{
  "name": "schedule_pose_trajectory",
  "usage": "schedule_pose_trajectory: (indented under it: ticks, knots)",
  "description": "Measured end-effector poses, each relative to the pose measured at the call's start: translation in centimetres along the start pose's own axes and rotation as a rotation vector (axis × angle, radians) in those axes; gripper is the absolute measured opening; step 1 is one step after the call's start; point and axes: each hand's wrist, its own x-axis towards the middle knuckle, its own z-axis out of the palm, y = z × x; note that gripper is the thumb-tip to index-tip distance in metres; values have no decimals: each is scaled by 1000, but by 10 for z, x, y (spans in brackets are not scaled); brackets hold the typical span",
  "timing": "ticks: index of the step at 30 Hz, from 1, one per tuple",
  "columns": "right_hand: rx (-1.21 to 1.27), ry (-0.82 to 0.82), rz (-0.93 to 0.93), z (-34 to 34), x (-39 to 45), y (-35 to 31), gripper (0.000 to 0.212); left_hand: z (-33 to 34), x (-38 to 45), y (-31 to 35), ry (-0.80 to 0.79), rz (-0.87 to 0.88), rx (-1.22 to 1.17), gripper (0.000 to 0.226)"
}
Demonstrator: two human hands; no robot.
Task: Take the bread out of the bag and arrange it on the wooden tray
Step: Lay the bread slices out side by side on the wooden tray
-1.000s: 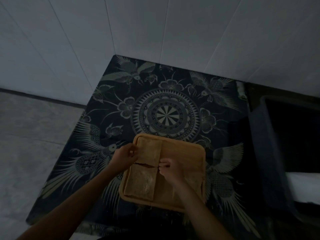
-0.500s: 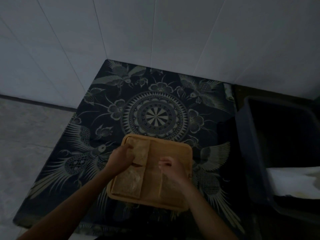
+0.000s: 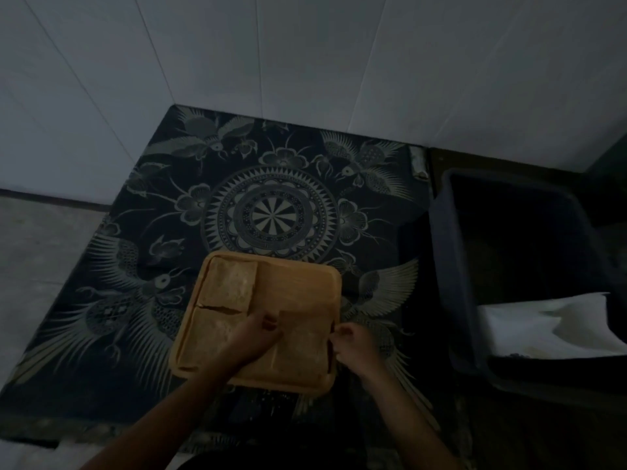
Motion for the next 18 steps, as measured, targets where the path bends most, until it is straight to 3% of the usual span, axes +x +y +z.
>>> schedule_pose_trajectory:
  ticks: [3, 7, 11, 18]
  knots:
    - [-23, -37, 38, 10, -9, 9, 11, 15, -8, -8, -7, -53, -64, 36]
    - [-171, -11, -39, 18, -17, 14, 29, 19, -13, -14, 26, -95, -123, 29]
    - [-179, -16, -60, 21, -19, 15, 36, 18, -15, -17, 35, -93, -185, 14]
    - [-117, -44, 22, 31, -20, 26, 23, 17, -29, -29, 55, -61, -201, 18]
